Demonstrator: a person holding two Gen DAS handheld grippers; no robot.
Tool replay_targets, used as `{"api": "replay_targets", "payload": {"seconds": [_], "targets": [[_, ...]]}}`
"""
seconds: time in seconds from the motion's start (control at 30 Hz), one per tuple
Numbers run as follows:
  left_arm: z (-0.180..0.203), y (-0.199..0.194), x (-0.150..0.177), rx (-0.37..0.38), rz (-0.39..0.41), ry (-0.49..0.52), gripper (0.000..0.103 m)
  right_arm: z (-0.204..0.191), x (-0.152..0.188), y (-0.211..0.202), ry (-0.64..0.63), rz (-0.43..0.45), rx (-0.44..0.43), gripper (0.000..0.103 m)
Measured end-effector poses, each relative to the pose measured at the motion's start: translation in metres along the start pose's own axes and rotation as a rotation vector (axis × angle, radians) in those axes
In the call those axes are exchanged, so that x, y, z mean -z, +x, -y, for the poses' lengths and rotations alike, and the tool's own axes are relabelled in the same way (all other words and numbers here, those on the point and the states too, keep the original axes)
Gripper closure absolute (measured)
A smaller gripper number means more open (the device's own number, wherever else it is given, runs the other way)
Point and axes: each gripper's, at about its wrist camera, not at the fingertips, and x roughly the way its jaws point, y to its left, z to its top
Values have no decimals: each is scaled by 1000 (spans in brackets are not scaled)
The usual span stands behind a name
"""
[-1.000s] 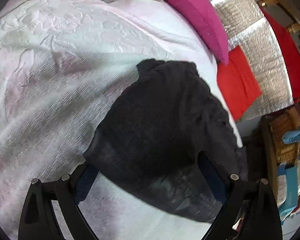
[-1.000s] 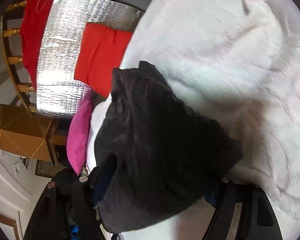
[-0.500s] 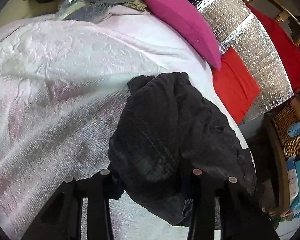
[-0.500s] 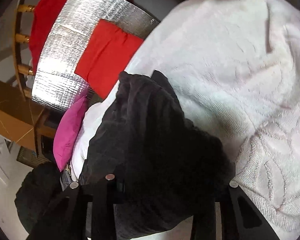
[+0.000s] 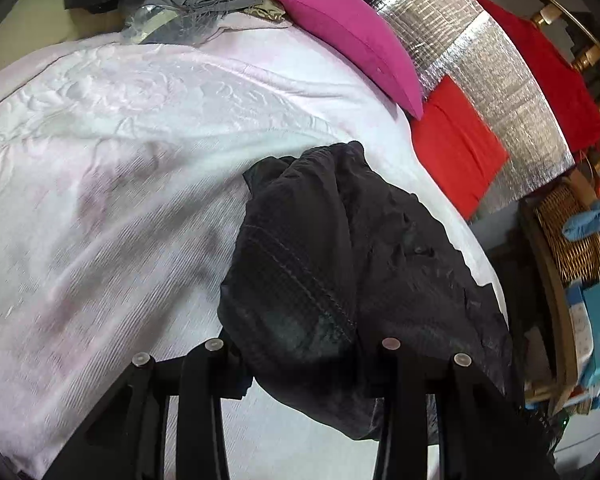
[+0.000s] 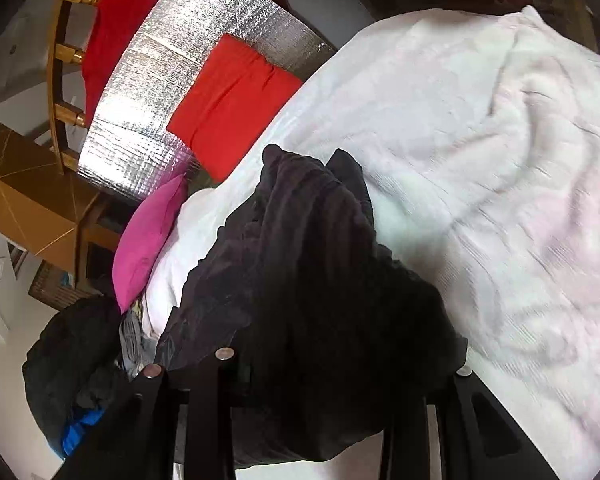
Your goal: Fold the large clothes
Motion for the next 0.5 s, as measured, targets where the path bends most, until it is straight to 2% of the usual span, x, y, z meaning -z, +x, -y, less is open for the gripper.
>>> {"api": "replay_targets", "payload": {"seconds": [0.2,0.5], "targets": [[-7,-22,34,-31,0,51,64,15,22,-31,-1,-6,1,67],[-23,-46,74,-36,29,62,63,44,61,-70,37,3,-18,67]]}}
